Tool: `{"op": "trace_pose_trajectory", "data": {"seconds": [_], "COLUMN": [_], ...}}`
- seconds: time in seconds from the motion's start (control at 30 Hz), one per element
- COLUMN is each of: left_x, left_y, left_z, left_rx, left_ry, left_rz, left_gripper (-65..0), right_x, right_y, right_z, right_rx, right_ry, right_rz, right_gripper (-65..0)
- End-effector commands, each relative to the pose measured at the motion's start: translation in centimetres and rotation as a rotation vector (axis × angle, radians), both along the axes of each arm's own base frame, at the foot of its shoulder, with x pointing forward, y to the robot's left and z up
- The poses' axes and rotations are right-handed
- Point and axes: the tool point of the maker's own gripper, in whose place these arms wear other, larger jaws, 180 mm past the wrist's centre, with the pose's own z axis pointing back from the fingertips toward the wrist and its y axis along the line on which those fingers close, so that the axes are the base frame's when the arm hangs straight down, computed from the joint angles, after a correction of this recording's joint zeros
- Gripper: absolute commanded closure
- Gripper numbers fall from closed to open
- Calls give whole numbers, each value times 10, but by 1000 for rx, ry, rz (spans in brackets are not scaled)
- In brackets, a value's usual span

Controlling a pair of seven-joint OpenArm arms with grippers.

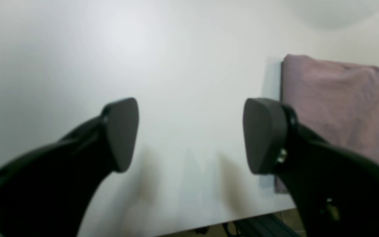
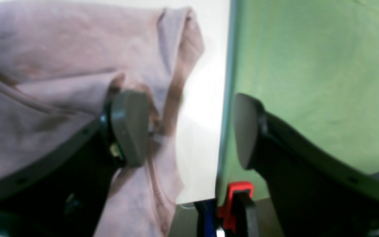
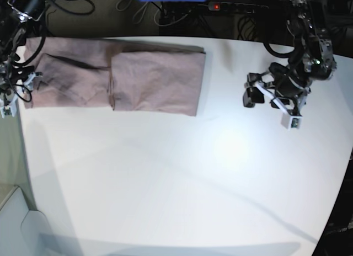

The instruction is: Layout the t-shirt on the table in an organized manner, then fold the t-shirt properly

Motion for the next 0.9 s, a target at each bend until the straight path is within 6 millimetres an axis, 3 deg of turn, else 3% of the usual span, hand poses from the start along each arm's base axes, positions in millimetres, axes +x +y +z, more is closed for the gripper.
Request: {"op": "trace_pose_trajectory", "data": {"seconds": [0.0, 0.13, 0.43, 0.63, 0.87], "left_x": [7, 7, 8, 7, 7], "left_y": [0, 0, 0, 1, 2], "left_z": [11, 11, 11, 11, 10], "left_rx": [-3, -3, -3, -2, 2], "left_ry": [-44, -44, -46, -44, -42], "left_rz": [-3, -3, -2, -2, -1], "left_gripper": [-477, -477, -477, -477, -477], "right_x": [7, -4, -7, -18, -21], "right_y": [-3, 3, 11, 14, 21], "right_z": [11, 2, -8, -35, -53], "right_rx": [-18, -3, 25, 89, 141], "right_ry": [-37, -10, -4, 57, 55], "right_rz": [8, 7, 4, -19, -25], "right_gripper": [-408, -408, -408, -406, -404]}}
